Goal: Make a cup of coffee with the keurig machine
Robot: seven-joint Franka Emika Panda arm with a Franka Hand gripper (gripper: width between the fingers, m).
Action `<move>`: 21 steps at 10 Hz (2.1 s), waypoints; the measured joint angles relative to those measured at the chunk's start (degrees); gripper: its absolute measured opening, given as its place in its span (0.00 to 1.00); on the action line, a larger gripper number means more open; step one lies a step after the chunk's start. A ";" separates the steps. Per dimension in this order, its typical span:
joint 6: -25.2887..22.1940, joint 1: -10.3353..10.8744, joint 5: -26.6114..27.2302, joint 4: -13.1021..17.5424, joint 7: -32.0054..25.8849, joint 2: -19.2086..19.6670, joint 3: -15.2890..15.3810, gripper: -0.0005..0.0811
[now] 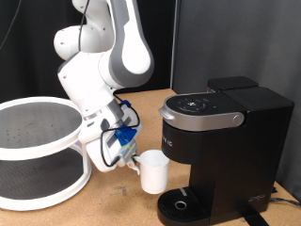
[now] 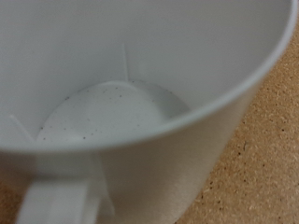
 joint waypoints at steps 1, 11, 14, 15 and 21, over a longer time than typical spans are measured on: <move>0.00 0.04 1.53 0.97 -0.71 1.11 0.65 0.10; -0.42 0.16 11.14 6.09 -7.46 8.30 5.39 0.10; -0.51 0.16 12.85 6.59 -8.33 8.84 5.74 0.10; -0.55 0.16 12.96 6.88 -8.34 9.09 5.83 0.10; -1.85 -0.01 13.20 7.63 -8.34 9.80 5.89 0.14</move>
